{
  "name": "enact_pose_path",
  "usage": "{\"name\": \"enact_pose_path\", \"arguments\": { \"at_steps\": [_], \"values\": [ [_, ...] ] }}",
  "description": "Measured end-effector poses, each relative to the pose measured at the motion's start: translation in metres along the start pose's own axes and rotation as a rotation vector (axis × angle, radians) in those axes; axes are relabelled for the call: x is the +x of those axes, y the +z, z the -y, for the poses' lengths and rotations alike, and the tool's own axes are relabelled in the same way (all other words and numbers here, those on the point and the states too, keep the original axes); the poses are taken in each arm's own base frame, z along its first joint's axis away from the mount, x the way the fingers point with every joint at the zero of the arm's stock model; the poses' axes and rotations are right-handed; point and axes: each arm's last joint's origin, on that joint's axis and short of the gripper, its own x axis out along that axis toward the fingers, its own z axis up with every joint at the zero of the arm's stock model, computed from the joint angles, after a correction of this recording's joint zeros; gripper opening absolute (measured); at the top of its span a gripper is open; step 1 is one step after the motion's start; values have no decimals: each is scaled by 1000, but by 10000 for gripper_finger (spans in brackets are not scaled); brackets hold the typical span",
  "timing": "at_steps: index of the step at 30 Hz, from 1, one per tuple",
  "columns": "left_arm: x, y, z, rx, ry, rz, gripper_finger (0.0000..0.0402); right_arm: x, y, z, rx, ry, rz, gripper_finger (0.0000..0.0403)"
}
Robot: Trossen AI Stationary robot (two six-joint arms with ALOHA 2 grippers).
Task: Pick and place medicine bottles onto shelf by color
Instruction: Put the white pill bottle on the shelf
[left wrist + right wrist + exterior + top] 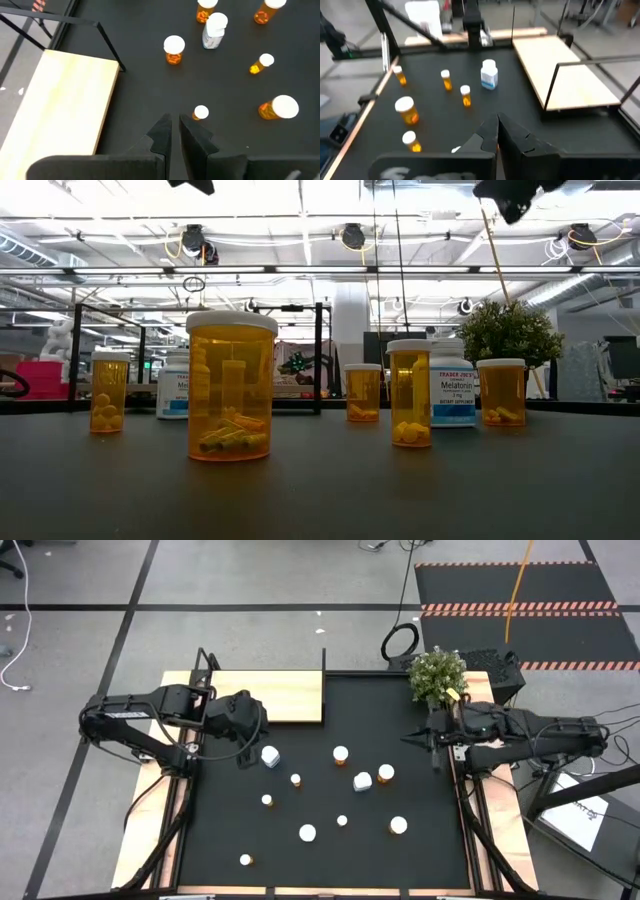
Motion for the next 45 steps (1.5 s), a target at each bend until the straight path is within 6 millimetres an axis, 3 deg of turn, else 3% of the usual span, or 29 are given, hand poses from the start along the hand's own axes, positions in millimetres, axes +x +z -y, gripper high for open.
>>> {"name": "enact_pose_path", "arguments": {
  "at_steps": [6, 10, 14, 20, 29, 36, 45],
  "values": [
    [7, -3, 4, 15, 5, -5, 37, 9, 34, -4, -8, -13, -137, 0],
    [23, -12, 8, 22, 9, -43, 37, 19, 42, -5, -10, -15, -156, 0],
    [42, -22, 13, -9, 7, -68, 37, 31, 37, -5, 31, -24, -196, 0],
    [69, -47, 16, -103, 33, -175, 51, 54, 13, -5, 78, -71, -199, 0],
    [94, -73, 8, -291, 120, -278, 177, 67, -5, -2, 50, -72, -174, 0],
    [123, -70, 1, -492, 226, -288, 242, 68, -4, 2, 18, -85, -159, 0],
    [161, -67, -5, -527, 261, -355, 255, 68, -3, 4, -15, -91, -156, 0]
  ]
}}
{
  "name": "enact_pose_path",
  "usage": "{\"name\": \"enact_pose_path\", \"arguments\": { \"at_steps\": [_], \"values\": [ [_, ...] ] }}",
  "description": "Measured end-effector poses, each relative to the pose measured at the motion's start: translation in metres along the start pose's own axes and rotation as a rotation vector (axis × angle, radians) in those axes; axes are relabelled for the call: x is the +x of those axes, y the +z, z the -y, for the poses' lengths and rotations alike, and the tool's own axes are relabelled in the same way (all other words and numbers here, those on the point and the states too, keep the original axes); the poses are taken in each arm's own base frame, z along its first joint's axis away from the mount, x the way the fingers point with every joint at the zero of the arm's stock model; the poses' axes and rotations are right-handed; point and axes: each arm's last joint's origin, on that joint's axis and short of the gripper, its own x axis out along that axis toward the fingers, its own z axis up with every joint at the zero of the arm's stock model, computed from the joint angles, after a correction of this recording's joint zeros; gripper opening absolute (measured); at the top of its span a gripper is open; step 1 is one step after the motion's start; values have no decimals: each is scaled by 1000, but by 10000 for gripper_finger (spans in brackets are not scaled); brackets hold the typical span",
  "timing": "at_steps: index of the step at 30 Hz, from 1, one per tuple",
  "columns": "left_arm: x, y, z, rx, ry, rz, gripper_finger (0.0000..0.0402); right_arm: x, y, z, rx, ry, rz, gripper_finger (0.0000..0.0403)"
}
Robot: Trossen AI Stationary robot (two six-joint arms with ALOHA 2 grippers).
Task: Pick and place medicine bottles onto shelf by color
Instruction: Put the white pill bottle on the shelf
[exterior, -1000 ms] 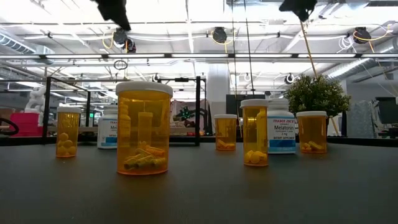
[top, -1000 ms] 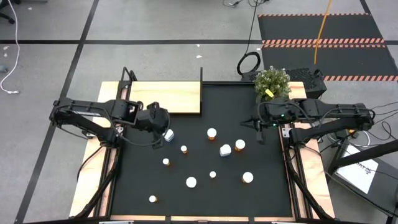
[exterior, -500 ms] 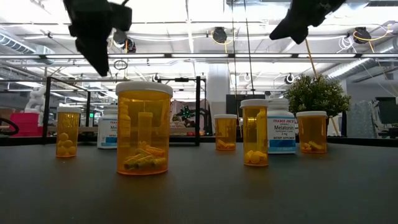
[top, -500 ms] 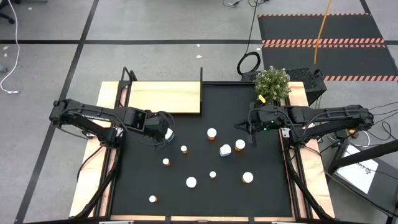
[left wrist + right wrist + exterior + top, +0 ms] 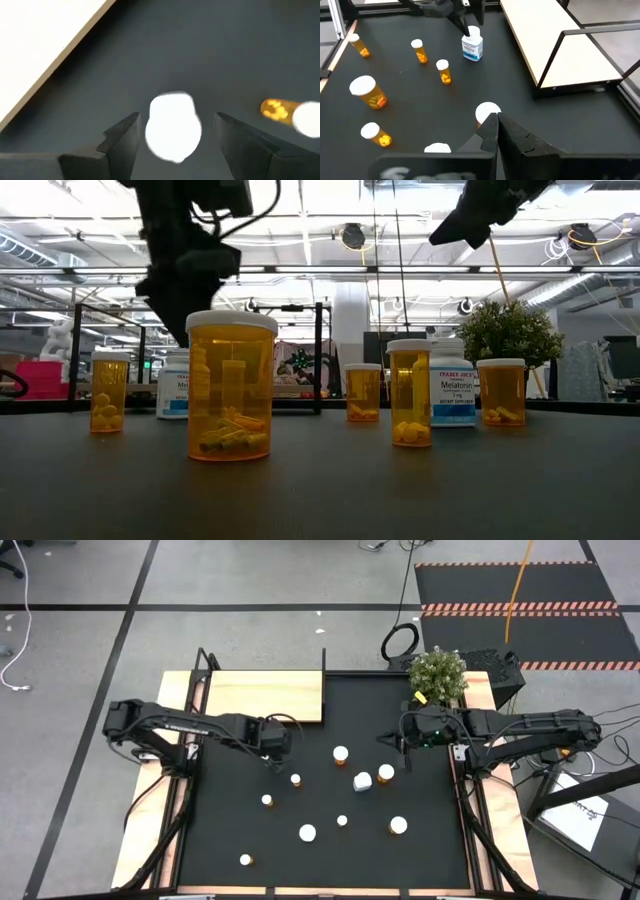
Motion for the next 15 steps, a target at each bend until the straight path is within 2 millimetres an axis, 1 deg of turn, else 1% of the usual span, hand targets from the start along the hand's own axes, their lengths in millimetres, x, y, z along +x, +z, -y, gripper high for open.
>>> {"name": "enact_pose_path", "arguments": {
  "at_steps": [5, 15],
  "values": [
    [10, -1, 2, -8, 34, -39, 255, 0, 1, 0, -17, 1, 9, 0],
    [18, 0, 3, 1, 44, -72, 255, 0, 4, 0, -35, 4, 40, 0]
  ]
}}
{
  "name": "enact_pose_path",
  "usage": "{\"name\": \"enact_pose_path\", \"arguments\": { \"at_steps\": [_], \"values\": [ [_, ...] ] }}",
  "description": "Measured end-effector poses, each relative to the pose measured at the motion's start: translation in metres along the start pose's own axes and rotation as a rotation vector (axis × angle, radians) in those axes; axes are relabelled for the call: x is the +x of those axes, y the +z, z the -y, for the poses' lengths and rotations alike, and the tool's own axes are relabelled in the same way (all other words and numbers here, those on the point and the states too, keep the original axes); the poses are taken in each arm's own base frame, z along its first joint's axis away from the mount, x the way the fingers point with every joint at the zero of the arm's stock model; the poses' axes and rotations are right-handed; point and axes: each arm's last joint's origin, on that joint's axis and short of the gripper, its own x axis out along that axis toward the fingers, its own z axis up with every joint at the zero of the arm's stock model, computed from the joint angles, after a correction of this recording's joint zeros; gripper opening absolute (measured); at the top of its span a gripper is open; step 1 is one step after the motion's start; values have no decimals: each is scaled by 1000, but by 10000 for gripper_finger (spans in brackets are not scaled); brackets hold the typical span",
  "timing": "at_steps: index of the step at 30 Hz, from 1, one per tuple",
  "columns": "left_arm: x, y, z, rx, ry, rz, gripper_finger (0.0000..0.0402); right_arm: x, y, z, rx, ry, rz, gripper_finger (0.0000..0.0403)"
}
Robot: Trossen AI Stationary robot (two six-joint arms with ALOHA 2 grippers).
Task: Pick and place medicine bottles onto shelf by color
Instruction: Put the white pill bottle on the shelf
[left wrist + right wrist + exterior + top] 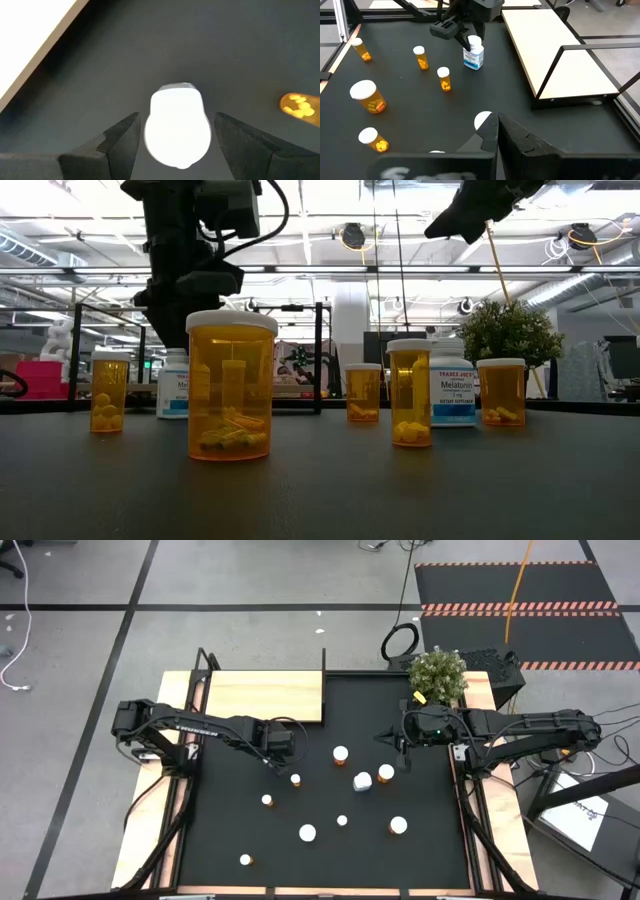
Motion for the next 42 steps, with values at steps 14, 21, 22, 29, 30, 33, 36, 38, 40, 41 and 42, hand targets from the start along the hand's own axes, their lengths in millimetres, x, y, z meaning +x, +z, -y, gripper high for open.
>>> {"name": "enact_pose_path", "arguments": {
  "at_steps": [14, 21, 22, 29, 30, 33, 36, 38, 40, 41, 42],
  "values": [
    [13, 4, 0, 50, -11, -61, 227, 0, 0, 0, -16, 2, -1, 0],
    [12, 4, 1, 122, -33, -69, 173, 0, 0, 0, -22, 3, -1, 0],
    [10, 4, 0, 135, -41, -74, 173, 0, 0, 0, -22, 3, -1, 0],
    [-6, 8, 4, 278, -127, -121, 195, 0, 0, 0, -26, 3, -1, 0],
    [-11, 10, 4, 312, -131, -124, 195, 0, 0, 0, -26, 3, -1, 0],
    [-27, 15, 4, 421, -133, -132, 186, 0, 0, 0, -26, 3, -1, 0],
    [-48, 19, 2, 550, -123, -147, 175, 0, 0, 0, -26, 3, -1, 0],
    [-64, 23, 1, 629, -103, -144, 175, 0, 0, 0, -26, 3, -1, 0],
    [-78, 27, -1, 696, -81, -121, 181, 0, 0, 0, -29, 3, -1, 0],
    [-84, 28, -2, 730, -63, -112, 185, 0, 0, 0, -30, 3, -1, 0],
    [-90, 30, -4, 764, -48, -104, 190, 0, 0, 0, -30, 3, -1, 0]
  ]
}}
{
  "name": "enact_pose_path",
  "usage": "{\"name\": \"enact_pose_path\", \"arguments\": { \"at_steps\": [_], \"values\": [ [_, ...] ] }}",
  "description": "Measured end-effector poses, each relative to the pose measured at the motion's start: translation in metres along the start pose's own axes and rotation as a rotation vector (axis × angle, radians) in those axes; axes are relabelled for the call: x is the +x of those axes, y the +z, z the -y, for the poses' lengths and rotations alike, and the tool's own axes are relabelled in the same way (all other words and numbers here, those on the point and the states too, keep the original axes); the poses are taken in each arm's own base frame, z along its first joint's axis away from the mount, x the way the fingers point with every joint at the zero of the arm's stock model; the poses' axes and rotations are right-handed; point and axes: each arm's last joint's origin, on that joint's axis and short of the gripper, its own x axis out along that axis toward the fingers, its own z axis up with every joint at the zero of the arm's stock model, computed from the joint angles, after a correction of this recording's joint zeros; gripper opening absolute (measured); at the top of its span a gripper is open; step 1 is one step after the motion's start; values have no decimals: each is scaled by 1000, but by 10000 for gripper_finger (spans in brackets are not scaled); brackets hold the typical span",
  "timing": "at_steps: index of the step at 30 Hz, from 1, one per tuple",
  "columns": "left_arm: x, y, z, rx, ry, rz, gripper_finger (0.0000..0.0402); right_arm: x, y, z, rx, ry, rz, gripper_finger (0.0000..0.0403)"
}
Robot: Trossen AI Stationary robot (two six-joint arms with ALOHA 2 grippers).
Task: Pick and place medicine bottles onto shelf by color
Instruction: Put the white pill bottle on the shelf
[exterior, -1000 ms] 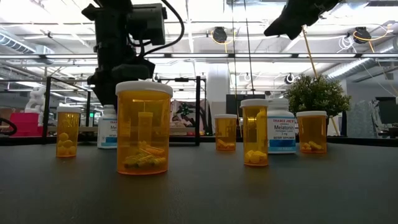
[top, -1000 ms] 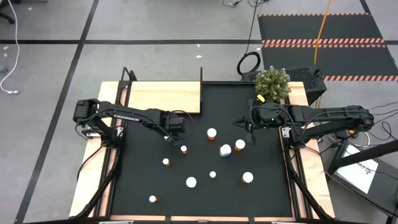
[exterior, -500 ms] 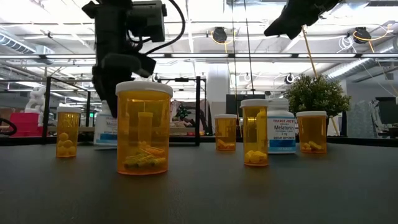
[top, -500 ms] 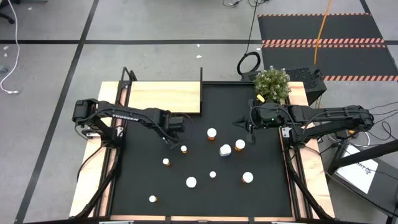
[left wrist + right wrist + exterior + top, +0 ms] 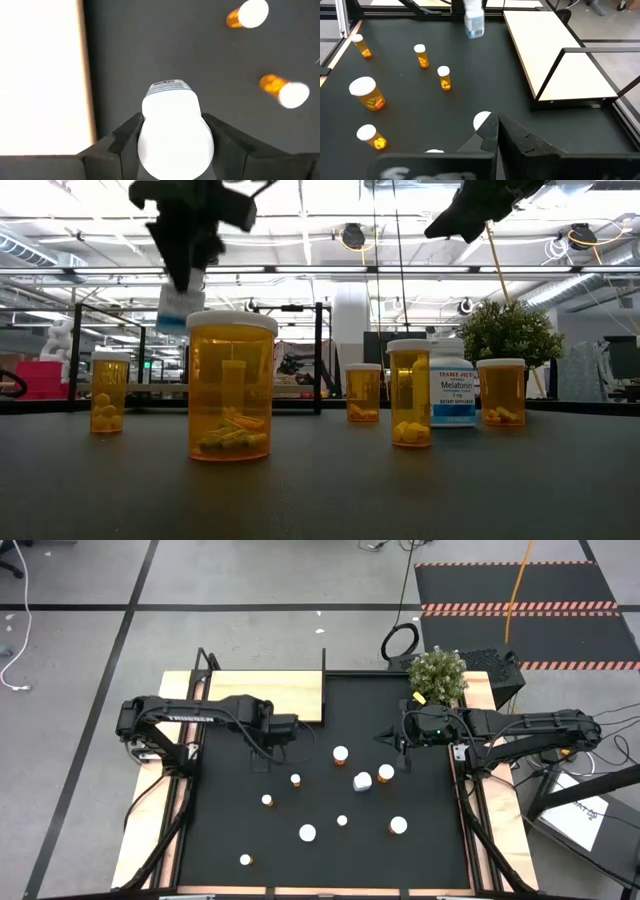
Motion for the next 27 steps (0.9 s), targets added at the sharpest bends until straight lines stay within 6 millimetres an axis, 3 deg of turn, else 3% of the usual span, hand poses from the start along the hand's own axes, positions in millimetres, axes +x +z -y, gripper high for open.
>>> {"name": "enact_pose_path", "arguments": {
  "at_steps": [4, 9, 17, 27],
  "values": [
    [-19, -3, -7, 111, 46, -14, 197, 0, 0, 0, 0, 0, 0, 0],
    [-31, -9, -28, 114, 102, -43, 182, 0, 0, 0, 0, 1, 0, 0],
    [-43, -33, -72, 95, 122, -17, 189, 1, -1, 0, 0, 1, -1, 0],
    [-56, -68, -126, 145, 194, 28, 181, 16, -19, 0, -84, -7, 53, 0]
  ]
}}
